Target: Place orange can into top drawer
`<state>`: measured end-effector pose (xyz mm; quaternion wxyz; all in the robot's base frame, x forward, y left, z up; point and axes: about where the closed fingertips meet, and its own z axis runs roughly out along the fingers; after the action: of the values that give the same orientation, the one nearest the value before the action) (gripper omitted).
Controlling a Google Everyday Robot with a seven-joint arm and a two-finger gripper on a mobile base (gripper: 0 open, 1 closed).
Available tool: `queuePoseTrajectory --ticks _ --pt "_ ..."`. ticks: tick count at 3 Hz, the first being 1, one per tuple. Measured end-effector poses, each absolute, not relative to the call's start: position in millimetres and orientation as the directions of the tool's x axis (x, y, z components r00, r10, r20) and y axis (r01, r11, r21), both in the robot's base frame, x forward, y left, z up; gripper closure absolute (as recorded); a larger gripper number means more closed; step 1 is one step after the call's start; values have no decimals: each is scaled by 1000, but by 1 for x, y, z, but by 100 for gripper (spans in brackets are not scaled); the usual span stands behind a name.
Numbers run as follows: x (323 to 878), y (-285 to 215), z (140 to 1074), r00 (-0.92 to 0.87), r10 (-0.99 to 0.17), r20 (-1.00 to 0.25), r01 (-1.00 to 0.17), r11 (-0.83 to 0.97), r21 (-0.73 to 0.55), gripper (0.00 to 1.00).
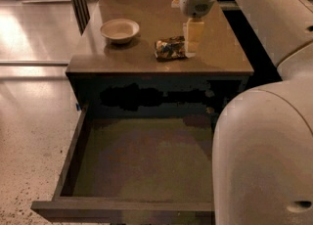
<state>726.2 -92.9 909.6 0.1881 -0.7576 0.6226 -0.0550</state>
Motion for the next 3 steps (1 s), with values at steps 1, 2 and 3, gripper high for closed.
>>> queuePoseTrajectory --ticks 1,2,3 --pt "724 -84 885 214 -961 -176 -942 -155 -298 0" --pt "715 -78 859 199 -957 -209 -964 -152 -220 0" --pt "732 -72 854 196 -960 -199 -966 -153 -209 0"
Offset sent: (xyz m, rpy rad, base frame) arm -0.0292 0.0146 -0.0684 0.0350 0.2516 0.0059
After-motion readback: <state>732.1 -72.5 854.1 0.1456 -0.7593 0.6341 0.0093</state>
